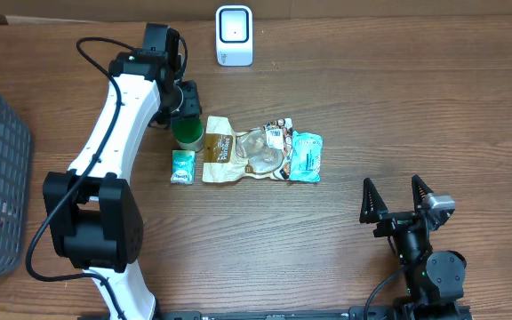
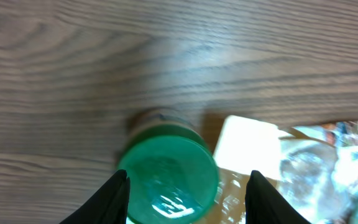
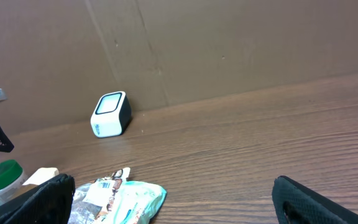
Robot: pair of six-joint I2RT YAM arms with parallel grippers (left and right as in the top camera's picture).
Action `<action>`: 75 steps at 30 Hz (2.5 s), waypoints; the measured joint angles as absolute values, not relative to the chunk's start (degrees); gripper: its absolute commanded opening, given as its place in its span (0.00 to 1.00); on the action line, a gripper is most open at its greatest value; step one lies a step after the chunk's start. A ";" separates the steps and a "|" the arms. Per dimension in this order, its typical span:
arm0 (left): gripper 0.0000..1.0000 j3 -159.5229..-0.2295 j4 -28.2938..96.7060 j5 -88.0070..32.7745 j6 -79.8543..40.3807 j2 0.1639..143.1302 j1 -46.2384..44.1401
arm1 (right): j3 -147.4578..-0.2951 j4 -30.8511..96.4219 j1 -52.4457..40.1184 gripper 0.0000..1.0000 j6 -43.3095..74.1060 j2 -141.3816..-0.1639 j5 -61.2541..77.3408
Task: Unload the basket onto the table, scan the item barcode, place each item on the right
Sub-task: 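Carry the Knorr jar out and set it upright left of the bag, then open the left gripper and lift it away from the jar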
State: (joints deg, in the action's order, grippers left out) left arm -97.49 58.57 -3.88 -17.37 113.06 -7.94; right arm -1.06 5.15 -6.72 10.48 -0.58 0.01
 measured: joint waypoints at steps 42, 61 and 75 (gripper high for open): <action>0.32 -100.57 65.04 -86.72 -7.09 113.06 0.14 | -1.06 5.13 -6.72 1.00 10.50 -0.58 0.01; 0.53 -100.60 62.98 -89.23 -16.12 113.06 0.14 | -1.06 5.15 -6.72 1.00 10.46 -0.58 0.01; 0.41 -100.62 61.52 -86.15 -32.71 113.06 1.98 | -1.06 5.15 -6.72 1.00 10.50 -0.58 0.03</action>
